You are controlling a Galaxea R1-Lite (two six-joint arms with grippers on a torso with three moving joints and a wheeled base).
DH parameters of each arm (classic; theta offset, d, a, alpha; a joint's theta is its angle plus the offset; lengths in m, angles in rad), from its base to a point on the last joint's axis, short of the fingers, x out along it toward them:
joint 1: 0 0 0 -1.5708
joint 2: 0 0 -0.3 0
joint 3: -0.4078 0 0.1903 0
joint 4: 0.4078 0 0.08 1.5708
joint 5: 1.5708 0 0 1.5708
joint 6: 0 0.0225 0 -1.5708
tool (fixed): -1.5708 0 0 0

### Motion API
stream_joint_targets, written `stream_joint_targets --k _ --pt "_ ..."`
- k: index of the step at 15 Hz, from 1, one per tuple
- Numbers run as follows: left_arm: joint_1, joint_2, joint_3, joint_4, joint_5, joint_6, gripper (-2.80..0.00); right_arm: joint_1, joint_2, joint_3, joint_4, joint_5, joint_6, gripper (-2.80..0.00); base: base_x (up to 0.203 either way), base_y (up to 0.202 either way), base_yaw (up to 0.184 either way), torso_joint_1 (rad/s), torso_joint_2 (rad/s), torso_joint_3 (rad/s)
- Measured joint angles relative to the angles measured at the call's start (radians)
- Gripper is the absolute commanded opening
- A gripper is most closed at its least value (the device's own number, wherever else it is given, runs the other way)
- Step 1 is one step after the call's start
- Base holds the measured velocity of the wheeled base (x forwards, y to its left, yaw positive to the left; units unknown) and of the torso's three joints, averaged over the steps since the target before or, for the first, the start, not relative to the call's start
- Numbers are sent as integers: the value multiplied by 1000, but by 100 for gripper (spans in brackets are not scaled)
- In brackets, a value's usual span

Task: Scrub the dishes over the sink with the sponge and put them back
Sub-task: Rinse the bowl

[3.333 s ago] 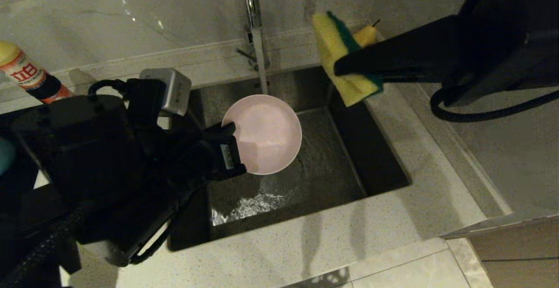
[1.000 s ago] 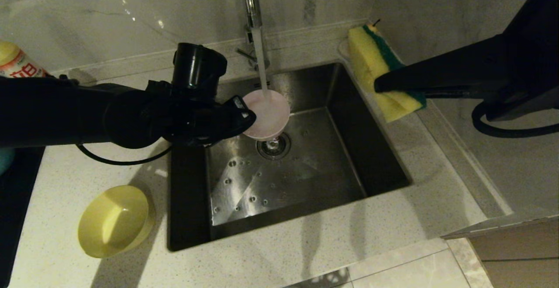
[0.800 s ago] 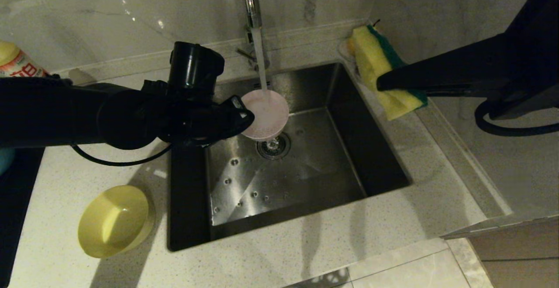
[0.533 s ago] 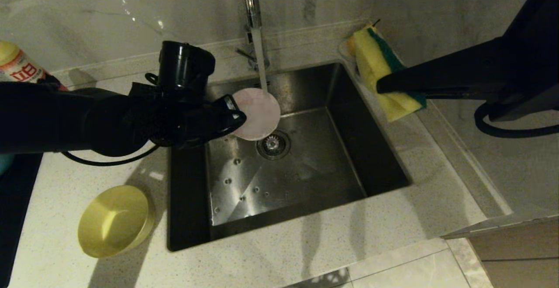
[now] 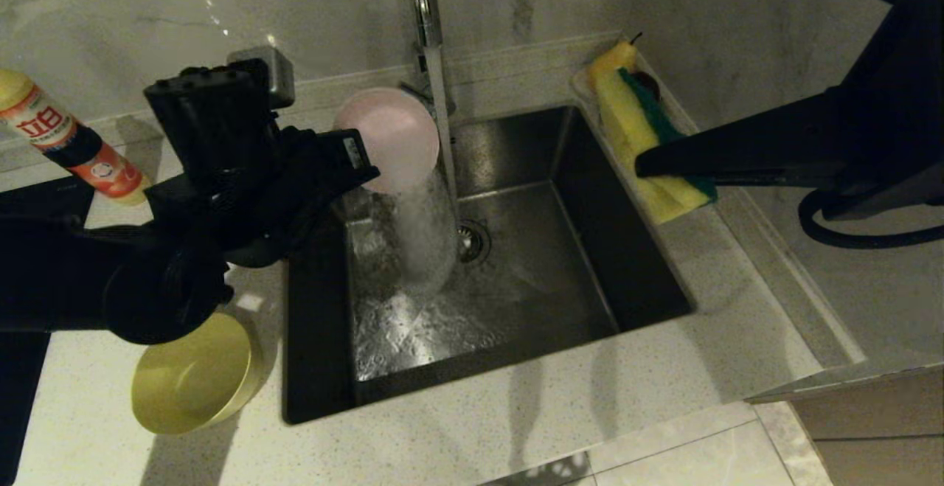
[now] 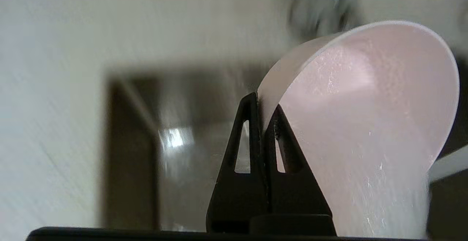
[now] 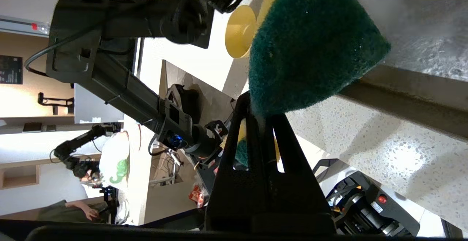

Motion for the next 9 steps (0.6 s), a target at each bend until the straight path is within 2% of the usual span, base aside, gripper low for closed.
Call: stream_joint_targets --k 2,5,8,9 --pt "3 -3 86 -218 -3 106 -280 0 0 4 -1 0 0 -280 0 0 0 0 0 0" --pt "3 -14 176 -476 -21 232 -280 2 0 4 -1 1 -2 -280 0 0 0 0 0 0" --pt "4 -35 234 -658 -80 344 -280 2 0 4 -1 0 -2 -280 0 0 0 0 0 0" --pt "4 -46 253 -667 -90 367 -280 2 1 4 -1 0 -2 -280 0 0 0 0 0 0"
